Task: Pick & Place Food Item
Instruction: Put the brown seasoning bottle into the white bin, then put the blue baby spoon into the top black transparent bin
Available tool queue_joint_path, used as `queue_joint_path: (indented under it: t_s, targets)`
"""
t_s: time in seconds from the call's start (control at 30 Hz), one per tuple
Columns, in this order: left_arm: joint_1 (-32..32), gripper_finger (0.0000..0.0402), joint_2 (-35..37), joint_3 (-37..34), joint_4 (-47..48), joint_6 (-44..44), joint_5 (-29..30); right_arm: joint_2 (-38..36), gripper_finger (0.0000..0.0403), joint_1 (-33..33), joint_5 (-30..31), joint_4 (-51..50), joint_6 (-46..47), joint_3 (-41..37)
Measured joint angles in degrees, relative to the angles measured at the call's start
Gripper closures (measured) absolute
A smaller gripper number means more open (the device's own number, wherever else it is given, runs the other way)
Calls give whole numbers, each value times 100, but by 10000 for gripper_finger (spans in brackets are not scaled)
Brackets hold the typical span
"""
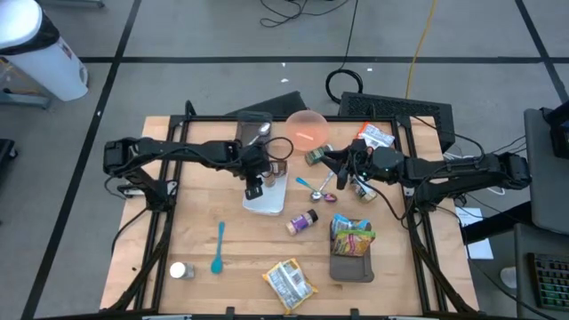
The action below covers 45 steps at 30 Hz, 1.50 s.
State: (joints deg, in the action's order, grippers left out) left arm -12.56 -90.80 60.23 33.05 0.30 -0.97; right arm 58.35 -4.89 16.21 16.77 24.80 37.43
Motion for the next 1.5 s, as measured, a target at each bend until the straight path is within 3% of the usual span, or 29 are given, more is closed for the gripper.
queue_joint_path:
  t_s: [0.33, 0.77, 1.23, 1.5]
  targets:
    - [-4, 232, -299, 35, 24, 72, 103, 0, 300, 0, 0, -67, 0, 0]
    - [-4, 232, -1022, 599, 194, 153, 20, 0, 303, 0, 1, -124, 1, 0]
    - [-29, 232, -953, 682, 556, 244, -201, 0, 303, 0, 0, -211, 2, 0]
    - [-52, 231, -167, 682, 738, -163, -412, 0, 303, -4, 9, -202, -2, 2]
